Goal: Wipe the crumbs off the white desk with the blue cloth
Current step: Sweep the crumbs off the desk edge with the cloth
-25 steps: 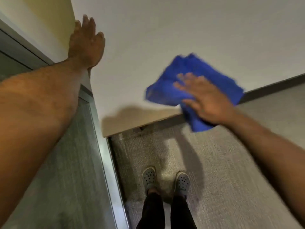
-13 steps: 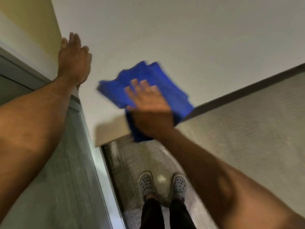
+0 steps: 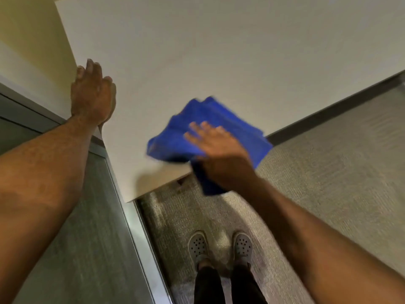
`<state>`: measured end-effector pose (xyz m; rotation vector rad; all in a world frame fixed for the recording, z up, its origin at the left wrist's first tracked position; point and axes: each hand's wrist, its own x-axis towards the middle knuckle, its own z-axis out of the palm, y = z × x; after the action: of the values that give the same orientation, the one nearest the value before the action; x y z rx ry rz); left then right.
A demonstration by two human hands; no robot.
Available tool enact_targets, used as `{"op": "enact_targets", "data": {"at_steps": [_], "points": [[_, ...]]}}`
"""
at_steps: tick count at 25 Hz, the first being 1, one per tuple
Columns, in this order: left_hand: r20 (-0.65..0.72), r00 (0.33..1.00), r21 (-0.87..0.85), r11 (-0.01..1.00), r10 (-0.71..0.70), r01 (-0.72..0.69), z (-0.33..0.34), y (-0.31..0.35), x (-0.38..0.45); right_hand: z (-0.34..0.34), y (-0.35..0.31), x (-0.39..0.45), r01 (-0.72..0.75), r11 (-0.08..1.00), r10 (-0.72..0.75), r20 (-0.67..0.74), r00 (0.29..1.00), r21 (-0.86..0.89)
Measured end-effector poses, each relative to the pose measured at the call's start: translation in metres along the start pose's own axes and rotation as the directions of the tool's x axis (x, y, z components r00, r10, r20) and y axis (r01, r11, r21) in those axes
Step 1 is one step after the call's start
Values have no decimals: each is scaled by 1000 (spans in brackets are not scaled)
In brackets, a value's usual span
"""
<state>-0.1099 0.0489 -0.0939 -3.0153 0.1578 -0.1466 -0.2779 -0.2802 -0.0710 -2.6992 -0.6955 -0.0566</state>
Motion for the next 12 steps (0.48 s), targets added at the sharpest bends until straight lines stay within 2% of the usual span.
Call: {"op": "enact_targets", "data": {"at_steps": [2, 4, 6, 8, 10, 12], "points": [[-8, 991, -104, 985, -136, 134, -7, 2, 2, -24, 61, 1, -185, 982, 184, -35, 982, -38], [-37, 979, -185, 964, -202, 192, -7, 5, 2, -43, 108, 0, -400, 915, 396, -73, 915, -55], [-57, 980, -218, 960, -192, 175, -7, 5, 1, -45, 131, -5, -594, 803, 583, -156, 798, -40], [-57, 980, -231, 957, -191, 173, -5, 3, 0, -40, 125, -3, -721, 686, 721, -223, 656, 94], [-37, 977, -249, 948, -212, 197, -4, 4, 1, -29, 106, 3, -758, 573, 817, -282, 503, 311], [-24, 977, -288, 938, -210, 194, -4, 5, 1, -25, 90, 9, -731, 456, 889, -294, 351, 508]]}}
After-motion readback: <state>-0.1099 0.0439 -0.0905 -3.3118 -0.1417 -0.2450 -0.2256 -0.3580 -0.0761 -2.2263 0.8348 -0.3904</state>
